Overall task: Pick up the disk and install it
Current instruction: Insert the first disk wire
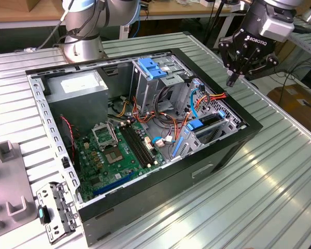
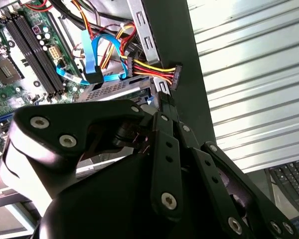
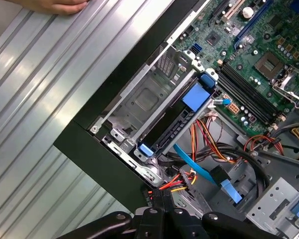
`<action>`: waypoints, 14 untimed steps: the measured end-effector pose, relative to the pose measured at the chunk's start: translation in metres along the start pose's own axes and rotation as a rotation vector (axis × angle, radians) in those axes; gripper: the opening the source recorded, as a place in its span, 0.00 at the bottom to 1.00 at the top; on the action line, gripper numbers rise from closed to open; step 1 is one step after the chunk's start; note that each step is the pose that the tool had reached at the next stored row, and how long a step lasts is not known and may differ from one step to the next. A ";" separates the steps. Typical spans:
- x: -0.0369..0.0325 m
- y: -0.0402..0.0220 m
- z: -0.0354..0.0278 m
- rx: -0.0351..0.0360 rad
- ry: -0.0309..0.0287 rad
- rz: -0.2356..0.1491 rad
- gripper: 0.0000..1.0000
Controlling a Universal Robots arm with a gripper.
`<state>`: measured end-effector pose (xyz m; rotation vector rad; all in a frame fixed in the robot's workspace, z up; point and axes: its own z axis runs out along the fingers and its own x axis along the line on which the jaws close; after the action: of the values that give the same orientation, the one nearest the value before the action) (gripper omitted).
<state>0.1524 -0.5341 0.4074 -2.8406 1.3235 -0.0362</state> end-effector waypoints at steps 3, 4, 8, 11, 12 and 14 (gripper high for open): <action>-0.0001 -0.0001 0.0001 0.0000 -0.0001 0.000 0.11; -0.0001 -0.0001 0.0001 0.0000 -0.0001 0.000 0.11; -0.0002 -0.0001 0.0000 0.0000 0.0000 0.000 0.11; -0.0002 -0.0001 0.0001 -0.0001 0.0001 0.000 0.11; -0.0002 -0.0001 0.0000 -0.0002 0.0002 0.000 0.11; -0.0002 -0.0002 0.0001 -0.0001 0.0002 -0.001 0.11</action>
<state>0.1525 -0.5338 0.4073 -2.8416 1.3217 -0.0363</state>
